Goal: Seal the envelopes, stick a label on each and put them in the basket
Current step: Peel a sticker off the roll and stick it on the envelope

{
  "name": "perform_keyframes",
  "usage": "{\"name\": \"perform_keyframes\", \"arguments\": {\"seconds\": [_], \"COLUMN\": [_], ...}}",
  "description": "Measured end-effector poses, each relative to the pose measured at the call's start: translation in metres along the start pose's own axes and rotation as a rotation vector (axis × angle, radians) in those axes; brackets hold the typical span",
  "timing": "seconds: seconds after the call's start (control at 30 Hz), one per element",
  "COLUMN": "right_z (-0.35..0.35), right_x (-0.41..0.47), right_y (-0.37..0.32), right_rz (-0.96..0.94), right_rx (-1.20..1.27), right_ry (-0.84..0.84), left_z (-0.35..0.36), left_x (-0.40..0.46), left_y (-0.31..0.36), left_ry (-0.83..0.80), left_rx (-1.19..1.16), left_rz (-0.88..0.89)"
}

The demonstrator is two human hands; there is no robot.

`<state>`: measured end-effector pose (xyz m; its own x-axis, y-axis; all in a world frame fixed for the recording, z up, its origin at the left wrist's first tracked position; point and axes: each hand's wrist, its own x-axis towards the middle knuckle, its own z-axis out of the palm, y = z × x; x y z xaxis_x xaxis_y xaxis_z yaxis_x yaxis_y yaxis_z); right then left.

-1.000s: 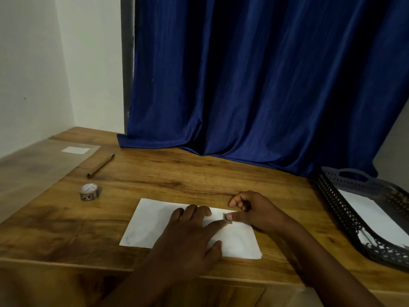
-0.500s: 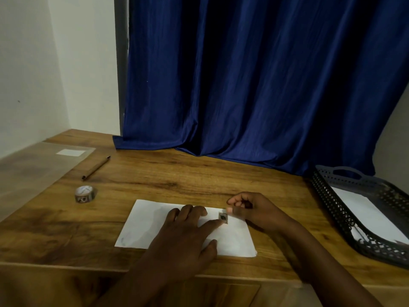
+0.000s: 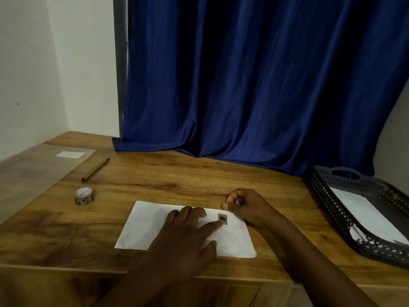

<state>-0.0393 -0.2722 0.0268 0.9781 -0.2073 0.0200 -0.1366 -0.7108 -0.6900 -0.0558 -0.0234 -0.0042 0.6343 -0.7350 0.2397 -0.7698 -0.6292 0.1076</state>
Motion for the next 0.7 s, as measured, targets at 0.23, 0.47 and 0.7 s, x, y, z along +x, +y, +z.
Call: {"name": "perform_keyframes", "arguments": {"seconds": [0.23,0.47,0.7], "right_z": [0.009,0.007,0.006], "right_x": [-0.001,-0.013,-0.032], "right_y": [-0.004,-0.006,-0.002], "right_rz": [-0.001,-0.005,-0.134], "right_rx": [-0.128,-0.058,-0.071], "right_ry": [0.045,0.048,0.032], "left_z": [-0.001,-0.002,-0.003], "left_x": [0.0,-0.001,-0.003], "left_y": [0.0,0.001,0.001], "left_ry": [0.004,0.009,0.025], "left_rx": [-0.019,-0.003,-0.003], "left_rz": [-0.003,0.006,0.006]}}
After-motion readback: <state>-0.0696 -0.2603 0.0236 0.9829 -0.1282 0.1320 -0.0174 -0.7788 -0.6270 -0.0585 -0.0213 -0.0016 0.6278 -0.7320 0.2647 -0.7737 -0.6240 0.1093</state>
